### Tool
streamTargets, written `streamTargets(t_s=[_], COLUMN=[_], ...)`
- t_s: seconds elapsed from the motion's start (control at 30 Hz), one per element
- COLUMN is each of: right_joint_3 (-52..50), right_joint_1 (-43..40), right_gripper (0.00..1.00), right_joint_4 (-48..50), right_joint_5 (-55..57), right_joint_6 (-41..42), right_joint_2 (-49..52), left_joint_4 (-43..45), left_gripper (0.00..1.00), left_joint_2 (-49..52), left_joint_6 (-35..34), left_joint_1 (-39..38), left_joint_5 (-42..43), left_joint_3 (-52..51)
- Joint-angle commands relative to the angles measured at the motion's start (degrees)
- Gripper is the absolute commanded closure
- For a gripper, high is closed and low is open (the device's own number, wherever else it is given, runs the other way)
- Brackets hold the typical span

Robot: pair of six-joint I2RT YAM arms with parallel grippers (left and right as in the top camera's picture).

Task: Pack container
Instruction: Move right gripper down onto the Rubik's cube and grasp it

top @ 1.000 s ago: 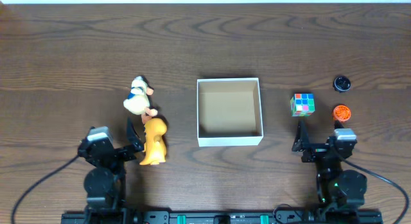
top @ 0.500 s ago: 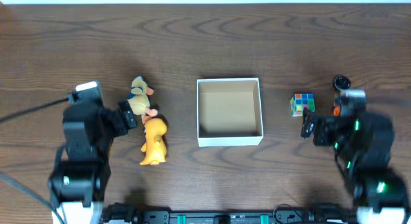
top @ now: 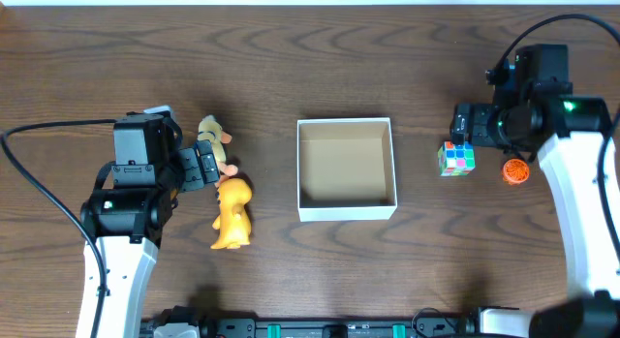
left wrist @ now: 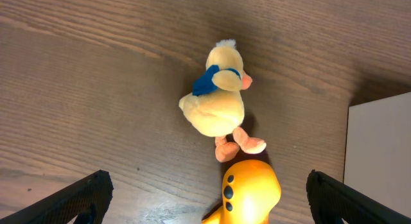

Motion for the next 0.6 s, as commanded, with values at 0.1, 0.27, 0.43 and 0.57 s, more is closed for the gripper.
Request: streamTargets(t_s=[0.1,0.27,0.43,0.57], right_joint_3=[1.0,1.0,1.0,1.0], right_joint_1=[-3.0,-3.0,-2.8,-2.6], right_gripper=[0.01,0.01,0.01,0.01], right_joint_4=[-0.2,0.0,0.7,1.9], right_joint_5=[2.3,2.3,2.0,2.0], right_joint_6=[2.1,1.2,0.1,-0.5], right_joint_2=[8.8,15.6,21.3,23.6], left_joint_4=[-0.2,-0.2,-0.2,-0.2], left_gripper=[0.02,0.02,0.02,0.02], left_joint_2=[-0.2,-0.2,-0.2,-0.2], left_joint_6=[-0.3,-0.3,-0.3,-0.3], left_joint_1=[0.2,0.2,0.2,0.2], left_joint_5=[0.8,0.8,0.8,0.8], left_joint_3=[1.0,1.0,1.0,1.0])
